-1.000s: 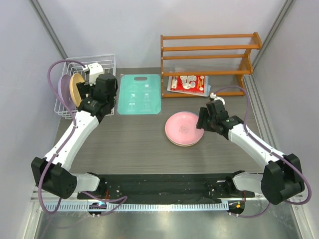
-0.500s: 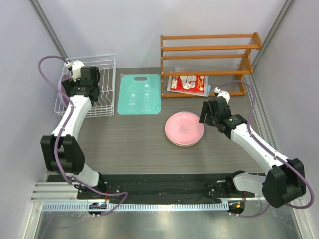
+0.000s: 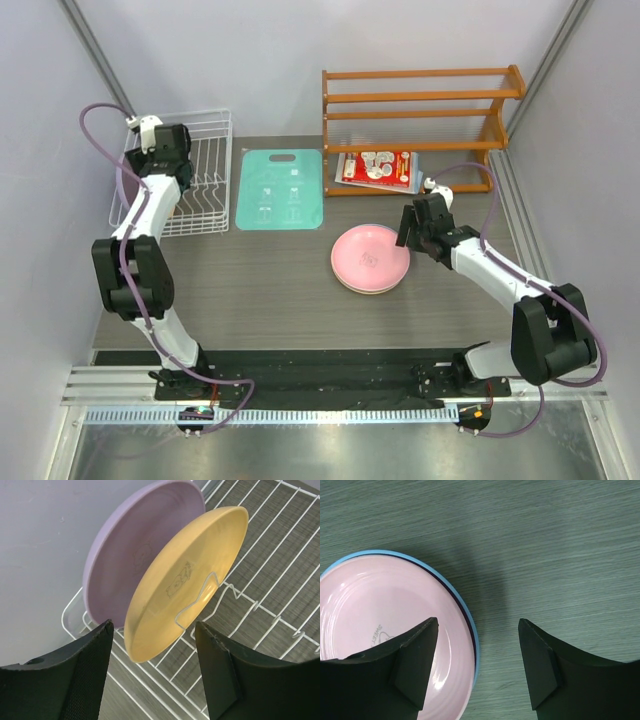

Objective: Unload the plates from the dish rack

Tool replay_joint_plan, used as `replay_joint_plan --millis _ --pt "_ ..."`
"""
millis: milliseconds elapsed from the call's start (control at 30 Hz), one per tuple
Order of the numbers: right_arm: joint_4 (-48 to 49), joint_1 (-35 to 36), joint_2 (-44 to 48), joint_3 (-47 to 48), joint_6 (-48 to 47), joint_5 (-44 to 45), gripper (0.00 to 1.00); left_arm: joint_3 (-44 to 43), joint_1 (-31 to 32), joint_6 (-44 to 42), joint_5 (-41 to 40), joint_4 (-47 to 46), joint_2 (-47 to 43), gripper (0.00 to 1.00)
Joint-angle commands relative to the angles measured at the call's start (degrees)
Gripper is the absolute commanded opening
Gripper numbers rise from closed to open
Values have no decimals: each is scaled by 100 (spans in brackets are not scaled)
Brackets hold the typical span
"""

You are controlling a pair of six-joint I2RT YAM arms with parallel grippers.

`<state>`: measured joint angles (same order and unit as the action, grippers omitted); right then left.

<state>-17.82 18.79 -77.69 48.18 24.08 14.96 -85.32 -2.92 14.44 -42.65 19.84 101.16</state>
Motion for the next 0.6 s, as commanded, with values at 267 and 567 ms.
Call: replay_joint_plan --millis 267,567 --pt "481 -147 -62 -107 1 -213 71 -380 -279 -186 -6 -524 404 66" --pt "499 -226 -80 -134 -8 -274 71 -442 -306 -380 -182 -674 668 29"
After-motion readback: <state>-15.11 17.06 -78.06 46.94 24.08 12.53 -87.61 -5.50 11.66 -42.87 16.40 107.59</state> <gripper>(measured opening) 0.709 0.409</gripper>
